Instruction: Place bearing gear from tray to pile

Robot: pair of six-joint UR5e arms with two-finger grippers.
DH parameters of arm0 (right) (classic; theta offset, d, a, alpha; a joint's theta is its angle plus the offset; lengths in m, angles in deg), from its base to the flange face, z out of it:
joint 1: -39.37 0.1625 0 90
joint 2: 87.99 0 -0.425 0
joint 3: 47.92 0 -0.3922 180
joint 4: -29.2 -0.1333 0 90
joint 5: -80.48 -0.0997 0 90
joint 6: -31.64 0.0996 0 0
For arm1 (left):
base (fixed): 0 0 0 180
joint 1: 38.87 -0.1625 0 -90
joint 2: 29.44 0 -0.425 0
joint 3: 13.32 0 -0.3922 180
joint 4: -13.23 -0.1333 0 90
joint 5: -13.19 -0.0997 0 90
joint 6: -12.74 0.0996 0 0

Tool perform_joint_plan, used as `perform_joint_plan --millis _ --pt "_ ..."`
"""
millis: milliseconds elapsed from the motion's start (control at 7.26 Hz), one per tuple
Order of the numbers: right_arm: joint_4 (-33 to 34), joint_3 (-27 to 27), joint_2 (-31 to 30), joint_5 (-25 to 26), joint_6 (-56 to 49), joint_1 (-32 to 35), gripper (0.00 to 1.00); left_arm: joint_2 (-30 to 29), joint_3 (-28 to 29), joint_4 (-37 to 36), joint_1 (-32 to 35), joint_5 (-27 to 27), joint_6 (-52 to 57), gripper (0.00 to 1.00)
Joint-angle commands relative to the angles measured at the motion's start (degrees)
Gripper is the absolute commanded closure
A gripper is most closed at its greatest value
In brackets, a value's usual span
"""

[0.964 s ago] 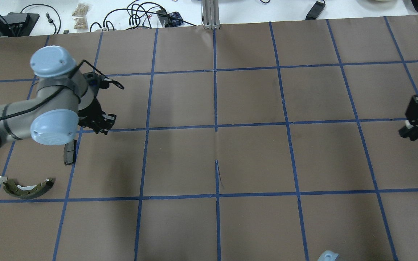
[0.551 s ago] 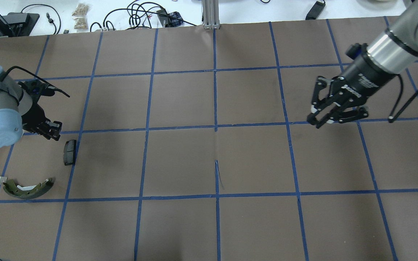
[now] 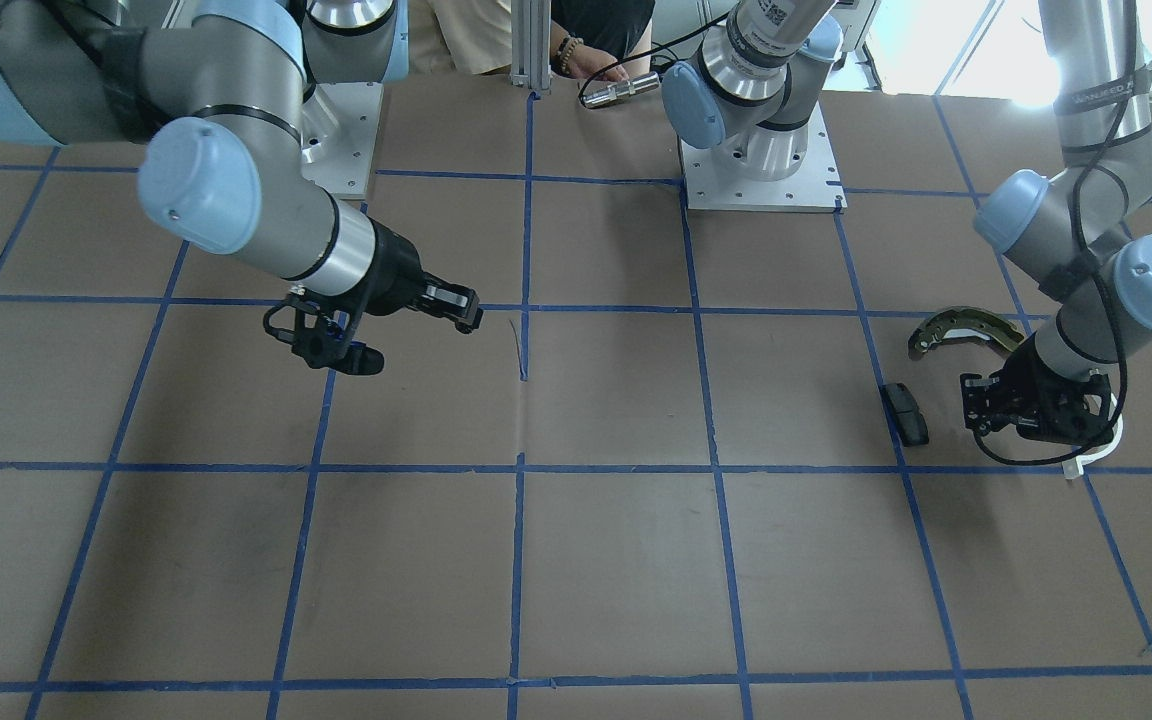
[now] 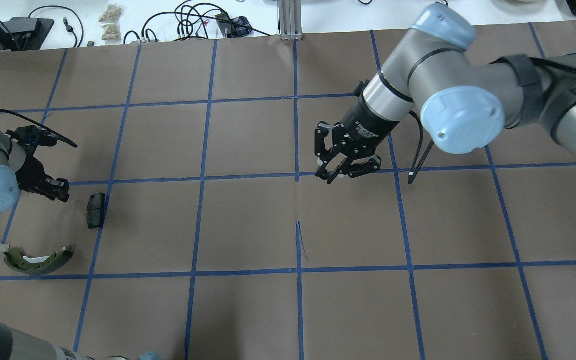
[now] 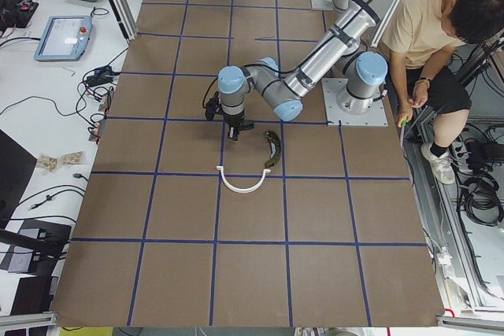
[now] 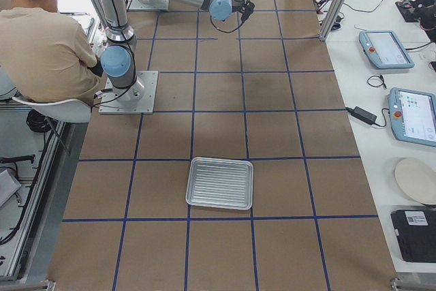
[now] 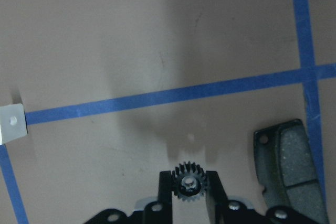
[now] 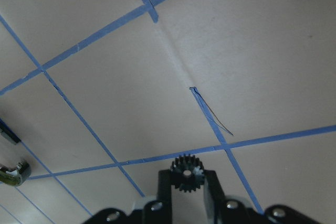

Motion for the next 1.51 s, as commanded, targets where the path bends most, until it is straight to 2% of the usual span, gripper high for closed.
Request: perform_joint_plan --millis 0,138,275,413,551,689,826,964,1102,1240,1377 --pt "8.94 1.0 4.18 0.0 3.58 4.43 1.0 1.08 0.47 -0.11 0.62 1.09 -0.54 0.0" --pt "9.05 0.82 4.54 -0.17 4.02 4.53 0.78 2.4 1.95 1.11 2.28 0.83 -0.72 0.0" --pt "9.05 0.56 5.07 -0.43 4.37 4.53 0.23 3.72 4.75 4.35 6.3 0.48 -0.89 0.0" --pt "9.05 -0.23 5.16 -0.61 4.46 4.53 0.01 4.69 8.09 8.21 9.48 0.3 -2.55 0.0" --pt "8.7 -3.19 5.33 -0.26 4.72 4.45 0.0 5.48 11.25 14.34 12.03 0.91 -8.66 0.0" --pt "7.13 -7.31 5.08 -0.17 4.99 3.75 0.0 6.44 12.07 16.75 15.36 1.09 -15.24 0.0" --pt "3.46 -12.66 4.99 0.18 4.99 1.66 0.0 7.58 12.07 17.12 21.23 0.65 -23.14 0.0" --pt "-3.54 -19.24 4.9 0.7 3.86 -1.85 0.0 8.12 12.07 18.08 27.11 0.74 -32.7 0.0" --pt "-12.22 -25.74 4.64 3.32 3.24 -5.01 0.0 7.08 12.16 18.09 33.7 1.43 -44.46 0.0" --pt "-17.44 -31.55 4.46 8.3 0.36 -6.09 0.0 6.2 11.99 17.57 39.59 1.53 -50.75 0.0" --pt "-22.02 -34.66 4.37 13.05 -2.19 -6.1 0.0 4.19 11.99 17.39 44.35 1.88 -55.17 0.0"
